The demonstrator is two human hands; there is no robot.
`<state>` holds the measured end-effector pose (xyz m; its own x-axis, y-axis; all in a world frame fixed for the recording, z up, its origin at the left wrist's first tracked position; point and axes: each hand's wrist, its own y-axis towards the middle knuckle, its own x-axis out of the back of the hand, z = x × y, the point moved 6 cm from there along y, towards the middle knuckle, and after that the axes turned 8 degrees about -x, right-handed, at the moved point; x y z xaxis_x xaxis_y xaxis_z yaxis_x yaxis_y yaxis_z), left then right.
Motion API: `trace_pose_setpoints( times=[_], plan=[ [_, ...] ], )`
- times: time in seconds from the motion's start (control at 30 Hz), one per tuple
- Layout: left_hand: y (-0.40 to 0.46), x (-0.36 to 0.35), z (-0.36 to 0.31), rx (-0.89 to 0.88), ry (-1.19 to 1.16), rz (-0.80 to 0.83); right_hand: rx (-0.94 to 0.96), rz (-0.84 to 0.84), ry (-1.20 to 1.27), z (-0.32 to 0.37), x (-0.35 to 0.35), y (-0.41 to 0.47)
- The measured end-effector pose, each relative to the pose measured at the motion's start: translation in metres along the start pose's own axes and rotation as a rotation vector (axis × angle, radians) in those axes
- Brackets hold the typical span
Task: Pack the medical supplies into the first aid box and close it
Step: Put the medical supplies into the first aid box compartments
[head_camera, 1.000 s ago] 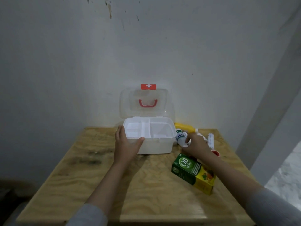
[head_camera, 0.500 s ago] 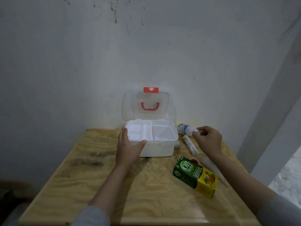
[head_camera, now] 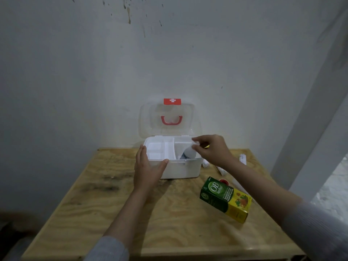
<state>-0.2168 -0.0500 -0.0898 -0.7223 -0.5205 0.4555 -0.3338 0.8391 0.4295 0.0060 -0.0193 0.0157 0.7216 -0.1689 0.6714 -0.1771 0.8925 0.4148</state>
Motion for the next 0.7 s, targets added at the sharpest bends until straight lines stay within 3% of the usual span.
trace_pose_setpoints(
  times=[0.33, 0.5, 0.7],
  plan=[
    [-0.002, 0.000, -0.003, 0.002, 0.009, 0.004, -0.063, 0.200, -0.045, 0.001, -0.033, 0.006],
    [-0.003, 0.000, -0.004, -0.001, 0.001, 0.008, -0.076, 0.156, -0.098, -0.009, 0.000, -0.025],
    [-0.004, 0.000, -0.006, 0.015, -0.024, 0.013, -0.279, 0.195, -0.146, -0.043, 0.046, -0.107]
  ],
)
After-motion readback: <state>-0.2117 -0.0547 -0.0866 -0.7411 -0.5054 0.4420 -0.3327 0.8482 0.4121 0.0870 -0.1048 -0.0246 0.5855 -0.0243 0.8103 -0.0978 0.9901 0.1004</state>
